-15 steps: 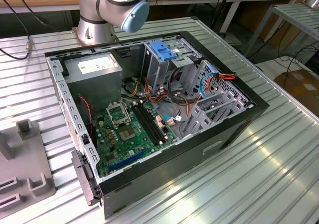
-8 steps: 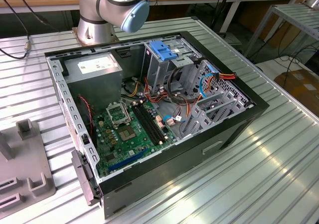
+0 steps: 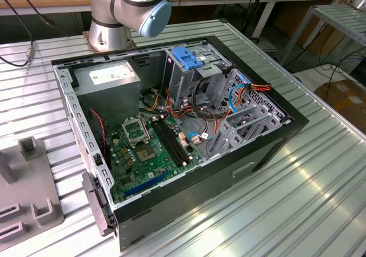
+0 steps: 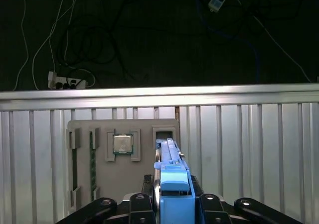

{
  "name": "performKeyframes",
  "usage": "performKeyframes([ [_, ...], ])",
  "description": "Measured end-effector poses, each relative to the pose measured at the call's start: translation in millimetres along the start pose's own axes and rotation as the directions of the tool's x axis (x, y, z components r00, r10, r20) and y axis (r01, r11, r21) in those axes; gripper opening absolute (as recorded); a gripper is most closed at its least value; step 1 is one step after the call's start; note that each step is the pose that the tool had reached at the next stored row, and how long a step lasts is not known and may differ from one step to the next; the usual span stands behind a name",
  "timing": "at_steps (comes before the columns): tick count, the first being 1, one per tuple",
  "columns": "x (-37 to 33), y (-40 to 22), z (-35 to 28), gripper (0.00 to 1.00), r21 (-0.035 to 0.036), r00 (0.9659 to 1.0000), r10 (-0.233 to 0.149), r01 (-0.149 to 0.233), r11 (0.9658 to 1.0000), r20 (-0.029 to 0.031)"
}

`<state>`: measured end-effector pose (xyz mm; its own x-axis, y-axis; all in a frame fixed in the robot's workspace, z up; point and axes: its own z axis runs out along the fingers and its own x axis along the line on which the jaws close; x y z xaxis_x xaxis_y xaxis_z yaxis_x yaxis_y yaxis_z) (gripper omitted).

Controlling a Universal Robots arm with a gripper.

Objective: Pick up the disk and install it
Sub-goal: 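Pick up the disk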

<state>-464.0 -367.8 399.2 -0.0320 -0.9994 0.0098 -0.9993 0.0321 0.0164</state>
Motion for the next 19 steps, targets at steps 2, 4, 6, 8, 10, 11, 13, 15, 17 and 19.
performKeyframes([
  [2, 0.0, 0.0, -2.4, 0.37, -0.0001, 1.0, 0.0, 0.0, 1.0, 0.0],
  [4, 0.0, 0.1, -5.2, 0.37, 0.0, 1.0, 0.0, 0.0, 1.0, 0.0001],
  [6, 0.1, 0.1, -7.8, 0.37, -0.0002, 1.0, 0.0, 0.0, 1.0, 0.0],
  [8, 0.1, 0.2, -11.7, 0.37, -0.0002, 1.0, 0.0, 0.0, 1.0, 0.0],
  [10, 0.1, 0.3, -14.6, 0.37, -0.0002, 1.0, 0.0, 0.0, 1.0, 0.0],
  [11, 0.2, 0.3, -16.1, 0.37, -0.0001, 1.0, 0.0, 0.0, 1.0, 0.0],
  [13, 0.2, 0.3, -18.1, 0.37, -0.0002, 1.0, 0.0, 0.0, 1.0, 0.0],
  [15, 0.2, 0.3, -19.7, 0.37, -0.0002, 1.0, 0.0, 0.0, 1.0, 0.0],
  [17, 0.2, 0.3, -21.5, 0.37, -0.0003, 1.0, 0.0, 0.0, 1.0, 0.0],
  [19, 0.3, 0.4, -25.3, 0.37, -0.0005, 1.0, 0.0, 0.0, 1.0, 0.0],
])
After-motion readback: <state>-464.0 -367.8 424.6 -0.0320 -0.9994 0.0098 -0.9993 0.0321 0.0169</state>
